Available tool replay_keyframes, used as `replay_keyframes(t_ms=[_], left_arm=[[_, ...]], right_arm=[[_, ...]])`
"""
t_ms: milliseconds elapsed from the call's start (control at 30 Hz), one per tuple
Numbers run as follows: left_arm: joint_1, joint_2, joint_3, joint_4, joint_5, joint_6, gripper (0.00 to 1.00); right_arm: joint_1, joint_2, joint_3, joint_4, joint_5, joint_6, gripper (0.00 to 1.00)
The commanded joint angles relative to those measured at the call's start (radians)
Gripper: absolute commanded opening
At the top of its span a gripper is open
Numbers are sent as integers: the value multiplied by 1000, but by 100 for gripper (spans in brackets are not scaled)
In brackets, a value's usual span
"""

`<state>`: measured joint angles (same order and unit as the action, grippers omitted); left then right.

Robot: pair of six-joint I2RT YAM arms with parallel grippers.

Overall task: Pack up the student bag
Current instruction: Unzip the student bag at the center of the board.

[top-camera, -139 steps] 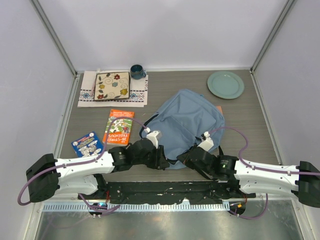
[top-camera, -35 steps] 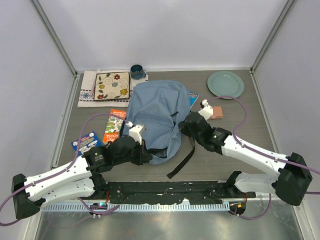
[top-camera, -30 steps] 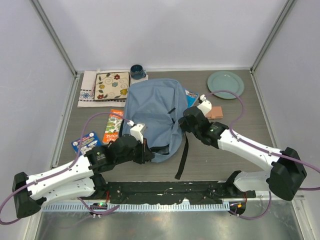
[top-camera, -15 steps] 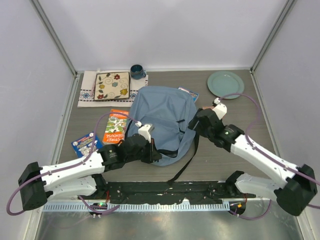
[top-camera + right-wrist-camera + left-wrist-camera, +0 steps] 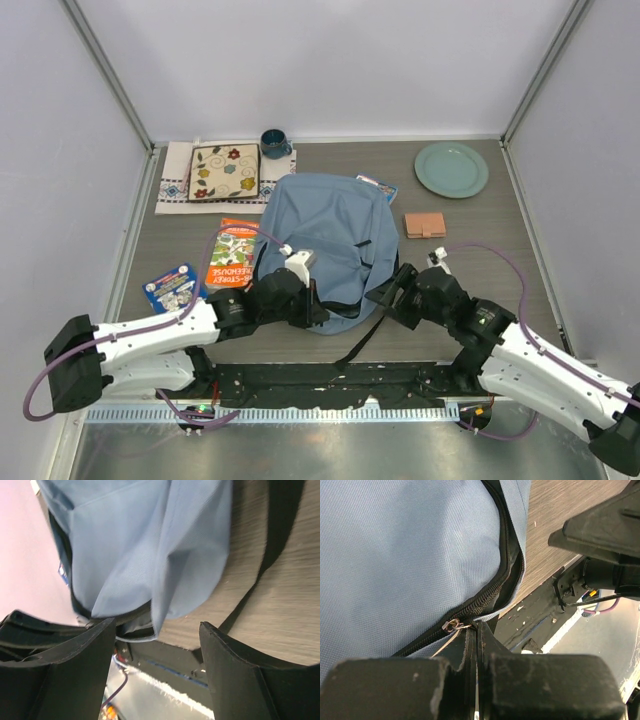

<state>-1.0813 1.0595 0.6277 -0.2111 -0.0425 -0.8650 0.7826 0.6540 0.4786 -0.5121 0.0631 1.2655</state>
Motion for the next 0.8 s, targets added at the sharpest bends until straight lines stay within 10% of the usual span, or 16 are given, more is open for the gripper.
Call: replay_keyframes(t_ms=[0,767], left_arm=[[-9,26,53,76,-3,0,0],[-58,66,95,87,24,43,0]], right_arm=[[52,5,-21,141,-83,165,73],[161,283,-66,506,101,377,71]])
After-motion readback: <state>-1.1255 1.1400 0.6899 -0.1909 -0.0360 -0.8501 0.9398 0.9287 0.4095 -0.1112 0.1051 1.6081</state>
